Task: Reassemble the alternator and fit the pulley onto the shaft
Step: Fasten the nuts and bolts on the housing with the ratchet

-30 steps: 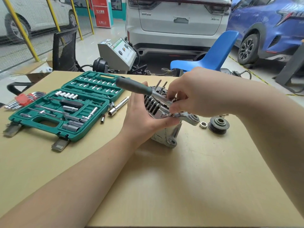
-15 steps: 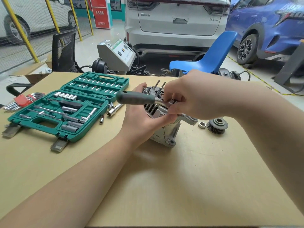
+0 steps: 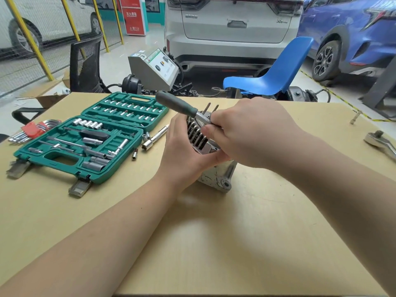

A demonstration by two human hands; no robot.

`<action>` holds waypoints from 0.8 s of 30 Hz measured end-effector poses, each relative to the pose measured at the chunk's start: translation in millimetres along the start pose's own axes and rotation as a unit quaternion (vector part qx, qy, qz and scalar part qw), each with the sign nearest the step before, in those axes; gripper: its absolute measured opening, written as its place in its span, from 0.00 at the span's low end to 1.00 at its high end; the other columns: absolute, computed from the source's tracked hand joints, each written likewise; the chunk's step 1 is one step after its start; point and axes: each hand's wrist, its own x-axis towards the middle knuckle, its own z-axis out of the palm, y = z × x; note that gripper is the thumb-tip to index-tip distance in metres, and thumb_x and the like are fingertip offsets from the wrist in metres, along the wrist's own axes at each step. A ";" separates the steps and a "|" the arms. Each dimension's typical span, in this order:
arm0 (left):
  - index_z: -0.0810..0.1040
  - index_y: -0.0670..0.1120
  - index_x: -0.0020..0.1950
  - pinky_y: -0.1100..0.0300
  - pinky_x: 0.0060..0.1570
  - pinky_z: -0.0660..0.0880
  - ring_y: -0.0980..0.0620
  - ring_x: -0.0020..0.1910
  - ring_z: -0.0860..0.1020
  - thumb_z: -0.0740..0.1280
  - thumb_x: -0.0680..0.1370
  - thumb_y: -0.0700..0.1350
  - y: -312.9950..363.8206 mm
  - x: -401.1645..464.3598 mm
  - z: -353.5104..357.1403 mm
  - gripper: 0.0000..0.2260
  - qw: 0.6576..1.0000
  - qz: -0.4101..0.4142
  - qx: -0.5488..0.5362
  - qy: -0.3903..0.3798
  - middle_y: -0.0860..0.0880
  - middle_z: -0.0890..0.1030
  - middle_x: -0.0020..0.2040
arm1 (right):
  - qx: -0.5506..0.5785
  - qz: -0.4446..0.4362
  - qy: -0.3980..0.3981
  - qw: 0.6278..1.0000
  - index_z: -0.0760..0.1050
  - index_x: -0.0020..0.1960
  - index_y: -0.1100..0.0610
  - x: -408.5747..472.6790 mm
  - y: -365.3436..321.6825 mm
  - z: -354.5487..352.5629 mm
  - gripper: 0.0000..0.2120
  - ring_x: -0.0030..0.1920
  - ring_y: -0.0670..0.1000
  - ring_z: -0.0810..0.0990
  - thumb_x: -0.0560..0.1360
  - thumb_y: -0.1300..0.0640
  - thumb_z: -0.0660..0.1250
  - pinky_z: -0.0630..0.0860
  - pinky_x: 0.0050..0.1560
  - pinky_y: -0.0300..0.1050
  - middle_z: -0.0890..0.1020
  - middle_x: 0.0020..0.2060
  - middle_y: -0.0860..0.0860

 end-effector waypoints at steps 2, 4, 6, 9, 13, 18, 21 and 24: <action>0.70 0.66 0.65 0.53 0.64 0.76 0.53 0.67 0.74 0.82 0.62 0.68 0.3 0.3 0.3 0.37 1.000 -0.001 -0.017 0.002 0.59 0.74 0.62 | -0.013 0.015 -0.001 1.000 0.70 0.40 0.50 2.7 -0.7 1.2 0.21 0.31 0.52 0.68 0.83 0.39 0.51 0.57 0.30 0.45 0.70 0.31 0.49; 0.70 0.67 0.66 0.47 0.66 0.77 0.51 0.68 0.75 0.83 0.62 0.66 0.7 0.9 0.4 0.37 0.999 -0.008 -0.032 -0.003 0.56 0.75 0.63 | -0.002 0.000 -0.013 1.000 0.68 0.39 0.50 4.5 2.7 0.9 0.21 0.33 0.52 0.70 0.83 0.39 0.51 0.59 0.30 0.46 0.72 0.31 0.48; 0.67 0.76 0.66 0.45 0.71 0.75 0.53 0.73 0.73 0.83 0.63 0.68 -2.3 2.4 -0.4 0.37 0.999 -0.008 -0.034 -0.007 0.58 0.75 0.68 | 0.053 -0.033 -0.053 0.997 0.65 0.37 0.49 4.6 10.7 -2.7 0.19 0.32 0.47 0.70 0.84 0.40 0.53 0.62 0.31 0.48 0.72 0.29 0.47; 0.61 0.61 0.83 0.45 0.80 0.67 0.57 0.80 0.67 0.82 0.62 0.70 -5.3 3.9 -0.5 0.54 0.998 -0.037 -0.036 -0.022 0.55 0.69 0.78 | 0.118 -0.095 -0.112 0.982 0.64 0.39 0.46 2.8 22.7 -8.2 0.15 0.36 0.50 0.73 0.83 0.44 0.58 0.67 0.34 0.50 0.74 0.32 0.48; 0.60 0.51 0.85 0.53 0.79 0.69 0.63 0.76 0.70 0.82 0.62 0.67 -7.8 3.6 1.6 0.58 0.998 -0.031 -0.052 -0.023 0.65 0.73 0.73 | 0.089 -0.164 -0.073 0.980 0.62 0.46 0.47 -2.5 25.8 -1.2 0.10 0.39 0.55 0.73 0.82 0.43 0.53 0.71 0.39 0.55 0.74 0.38 0.48; 0.59 0.52 0.86 0.59 0.79 0.68 0.63 0.78 0.69 0.83 0.63 0.67 -12.5 4.9 2.8 0.58 0.998 -0.039 -0.050 -0.025 0.64 0.71 0.76 | 0.072 -0.243 0.010 0.967 0.66 0.49 0.55 -7.8 33.8 12.3 0.13 0.38 0.60 0.71 0.85 0.48 0.51 0.73 0.38 0.57 0.74 0.38 0.51; 0.58 0.58 0.84 0.42 0.78 0.71 0.54 0.79 0.68 0.84 0.66 0.66 -13.5 6.7 1.9 0.54 0.999 -0.037 -0.017 -0.031 0.54 0.68 0.79 | 0.059 -0.275 0.043 0.959 0.74 0.51 0.63 -8.6 40.1 22.2 0.14 0.40 0.60 0.73 0.86 0.54 0.55 0.74 0.41 0.57 0.76 0.41 0.55; 0.59 0.55 0.83 0.44 0.79 0.69 0.55 0.78 0.68 0.85 0.69 0.59 -12.8 8.4 1.8 0.51 0.999 -0.021 0.019 -0.022 0.58 0.67 0.75 | 0.037 -0.301 0.065 0.951 0.78 0.53 0.65 -10.4 46.7 26.6 0.13 0.42 0.63 0.76 0.85 0.59 0.58 0.77 0.43 0.59 0.80 0.45 0.59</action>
